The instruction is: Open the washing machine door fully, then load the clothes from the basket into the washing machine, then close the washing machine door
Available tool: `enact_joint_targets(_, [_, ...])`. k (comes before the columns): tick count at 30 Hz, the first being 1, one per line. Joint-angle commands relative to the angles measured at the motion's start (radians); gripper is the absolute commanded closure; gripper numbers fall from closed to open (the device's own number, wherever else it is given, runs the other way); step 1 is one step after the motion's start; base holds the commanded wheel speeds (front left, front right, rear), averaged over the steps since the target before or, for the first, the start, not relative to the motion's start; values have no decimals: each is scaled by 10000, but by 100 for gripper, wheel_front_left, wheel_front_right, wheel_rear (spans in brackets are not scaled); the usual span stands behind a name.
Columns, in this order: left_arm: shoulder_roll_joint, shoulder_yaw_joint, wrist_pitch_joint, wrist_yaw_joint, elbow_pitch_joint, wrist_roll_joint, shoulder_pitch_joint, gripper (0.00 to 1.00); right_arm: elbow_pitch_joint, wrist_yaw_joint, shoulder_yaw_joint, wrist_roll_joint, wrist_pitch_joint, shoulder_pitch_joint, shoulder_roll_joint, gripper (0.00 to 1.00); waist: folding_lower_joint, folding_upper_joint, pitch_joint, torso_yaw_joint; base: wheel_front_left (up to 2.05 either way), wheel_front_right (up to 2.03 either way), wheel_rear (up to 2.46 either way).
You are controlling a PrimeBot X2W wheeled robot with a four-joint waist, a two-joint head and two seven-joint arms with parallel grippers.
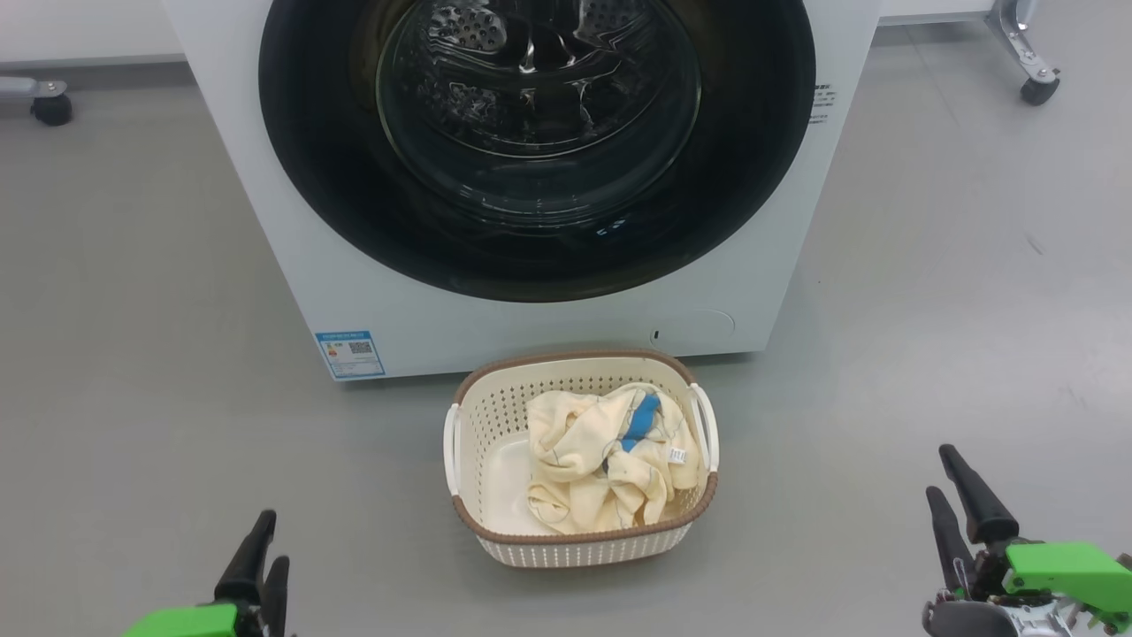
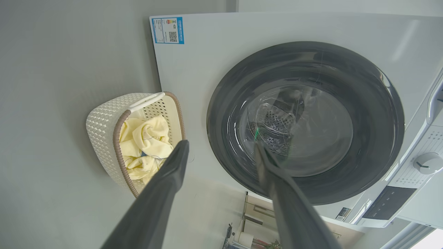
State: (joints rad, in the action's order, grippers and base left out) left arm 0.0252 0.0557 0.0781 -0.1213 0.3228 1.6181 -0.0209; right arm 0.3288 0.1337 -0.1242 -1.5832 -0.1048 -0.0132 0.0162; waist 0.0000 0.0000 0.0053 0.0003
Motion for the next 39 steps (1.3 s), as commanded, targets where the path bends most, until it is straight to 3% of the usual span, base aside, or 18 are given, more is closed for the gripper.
enact_joint_targets(1, [116,4,-100,-21,-394,-190,-568,0,-419,-4,-38,115,90,529,257,0,0,0,3,4,0,0,0])
enact_joint_targets(17, [353,-340,-671,185,-603,-1779,-791,0,-770,-8,118,1873,568,704,608,0,0,0,18,2,0,0,0])
enact_joint_targets(39, [555,-706,-1351,804,-1238,-6029,-861,0,-1153,-13,101,6394,1308,835,859,0,0,0,-67,9,0,0,0])
